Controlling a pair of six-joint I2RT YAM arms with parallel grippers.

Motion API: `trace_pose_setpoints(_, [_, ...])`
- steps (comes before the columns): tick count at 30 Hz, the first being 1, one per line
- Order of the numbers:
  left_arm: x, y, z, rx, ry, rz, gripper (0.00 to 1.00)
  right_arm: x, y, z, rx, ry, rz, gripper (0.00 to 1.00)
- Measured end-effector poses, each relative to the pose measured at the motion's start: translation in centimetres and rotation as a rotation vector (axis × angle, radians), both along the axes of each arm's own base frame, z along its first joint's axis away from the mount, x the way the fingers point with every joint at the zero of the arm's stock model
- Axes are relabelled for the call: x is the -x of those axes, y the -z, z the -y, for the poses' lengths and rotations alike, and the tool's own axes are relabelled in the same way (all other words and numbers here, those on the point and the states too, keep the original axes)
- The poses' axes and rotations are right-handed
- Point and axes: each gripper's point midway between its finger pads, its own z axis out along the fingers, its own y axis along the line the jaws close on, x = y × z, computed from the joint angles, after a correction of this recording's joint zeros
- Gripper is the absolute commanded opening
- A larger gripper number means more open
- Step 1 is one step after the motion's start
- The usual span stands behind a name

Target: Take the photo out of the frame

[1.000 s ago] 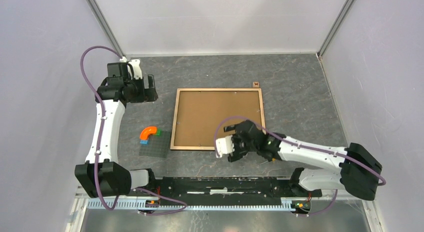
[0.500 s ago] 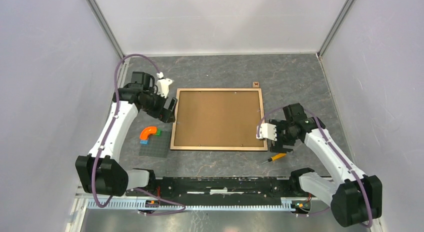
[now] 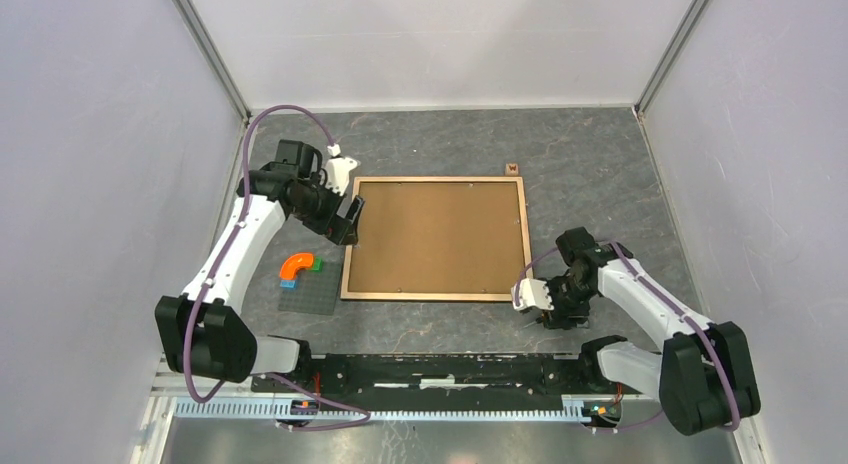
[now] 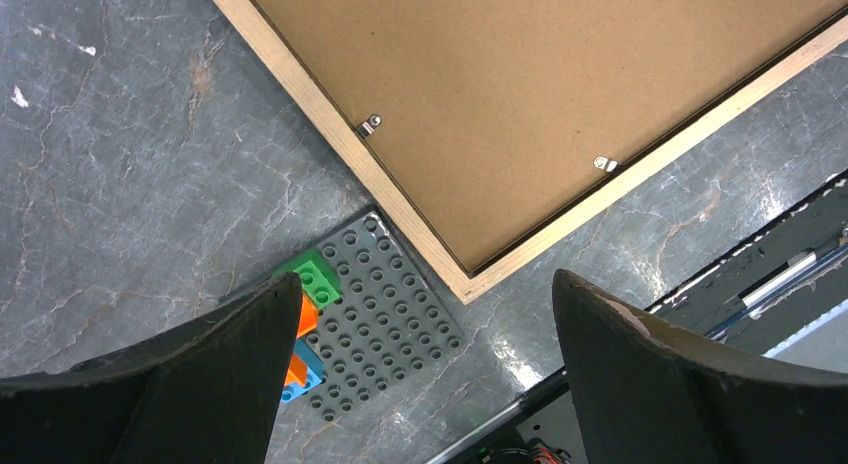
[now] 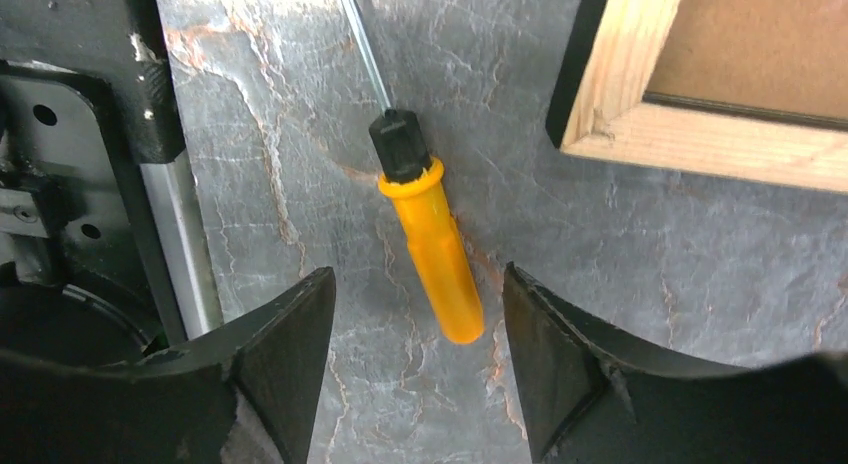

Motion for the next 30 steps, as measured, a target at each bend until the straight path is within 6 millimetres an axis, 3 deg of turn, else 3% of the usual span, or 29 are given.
trace_pose_setpoints(3, [-0.1, 0.0, 0.2, 0.001, 0.007, 0.006, 1.00, 0.0, 0.5, -0.6, -0.003, -0.042, 0.000, 0.54])
trace_pose_setpoints(7, [-0.1, 0.0, 0.3, 0.001, 0.005, 0.006, 1.00, 0.0, 1.0, -1.8, 0.001, -0.116, 0.033, 0.28])
trace_pose_setpoints(10, [-0.2, 0.0, 0.2, -0.002, 0.002, 0.009, 1.00, 0.6, 1.1, -1.9, 0.020, -0.148, 0.045, 0.16])
trace_pose_setpoints(14, [-0.2, -0.1, 0.1, -0.008, -0.002, 0.011, 1.00, 0.4, 0.9, -2.0, 0.031, -0.166, 0.080, 0.06])
trace_pose_setpoints(18, [-0.1, -0.4, 0.1, 0.002, -0.026, 0.011, 1.00, 1.0, 0.1, -2.6, 0.005, -0.161, 0.053, 0.02])
trace_pose_setpoints(20, [-0.3, -1.0, 0.3, 0.016, -0.045, 0.017, 1.00, 0.5, -1.8, -3.9, -0.041, -0.144, 0.051, 0.00])
trace_pose_setpoints(22, [-0.9, -2.2, 0.6, 0.040, -0.066, 0.039, 1.00, -1.2, -5.1, -6.2, -0.127, -0.105, 0.078, 0.00])
trace_pose_setpoints(30, [-4.5, -10.8, 3.0, 0.222, -0.121, 0.263, 1.00, -11.8, -21.4, -18.0, -0.618, 0.221, 0.160, 0.00])
